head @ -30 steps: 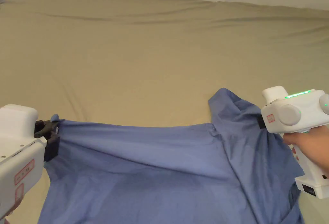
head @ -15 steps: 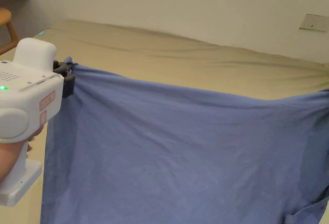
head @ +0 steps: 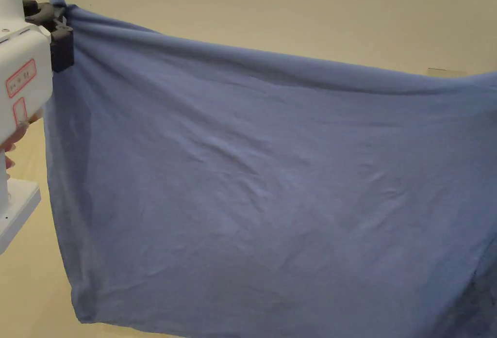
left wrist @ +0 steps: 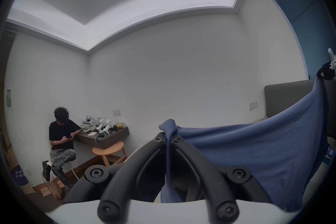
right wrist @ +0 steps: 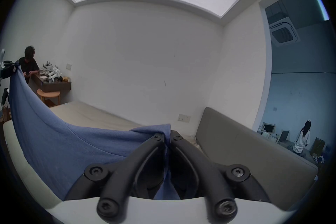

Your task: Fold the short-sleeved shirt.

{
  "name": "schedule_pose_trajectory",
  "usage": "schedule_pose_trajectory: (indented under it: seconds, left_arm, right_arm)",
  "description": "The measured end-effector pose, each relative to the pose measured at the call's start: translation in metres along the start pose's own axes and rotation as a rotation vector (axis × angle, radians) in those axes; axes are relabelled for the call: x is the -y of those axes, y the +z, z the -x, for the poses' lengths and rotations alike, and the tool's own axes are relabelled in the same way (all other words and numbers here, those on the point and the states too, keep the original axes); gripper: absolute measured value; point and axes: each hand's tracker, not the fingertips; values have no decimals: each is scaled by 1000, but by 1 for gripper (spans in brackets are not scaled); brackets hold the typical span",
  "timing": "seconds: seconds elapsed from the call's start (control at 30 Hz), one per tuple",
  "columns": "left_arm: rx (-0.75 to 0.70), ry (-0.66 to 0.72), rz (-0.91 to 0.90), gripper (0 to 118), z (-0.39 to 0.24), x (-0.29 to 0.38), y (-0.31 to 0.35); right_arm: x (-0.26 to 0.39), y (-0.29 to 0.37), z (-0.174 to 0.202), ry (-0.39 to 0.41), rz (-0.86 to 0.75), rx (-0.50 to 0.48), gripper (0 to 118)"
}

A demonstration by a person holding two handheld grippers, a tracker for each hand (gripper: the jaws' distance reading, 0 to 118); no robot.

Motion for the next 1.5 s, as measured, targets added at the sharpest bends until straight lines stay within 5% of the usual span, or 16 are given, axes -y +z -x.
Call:
schedule_pose_trajectory:
  seconds: [0.37, 0.7, 0.97, 1.5]
  left_arm:
    - [-14, 22, -87, 1, 10, -82, -34]
    - [-44, -29, -69, 1, -1, -128, -131]
    - [-56, -112, 1, 1, -23, -132, -210]
    - [-78, -62, 60, 1, -49, -112, -347]
  right_arm:
    - [-68, -26, -22, -11, -110, 55, 6]
    - [-112, -95, -19, 11, -142, 122, 6]
    - [-118, -187, -15, -19, -108, 140, 6]
    - [-112, -315, 16, 28, -52, 183, 6]
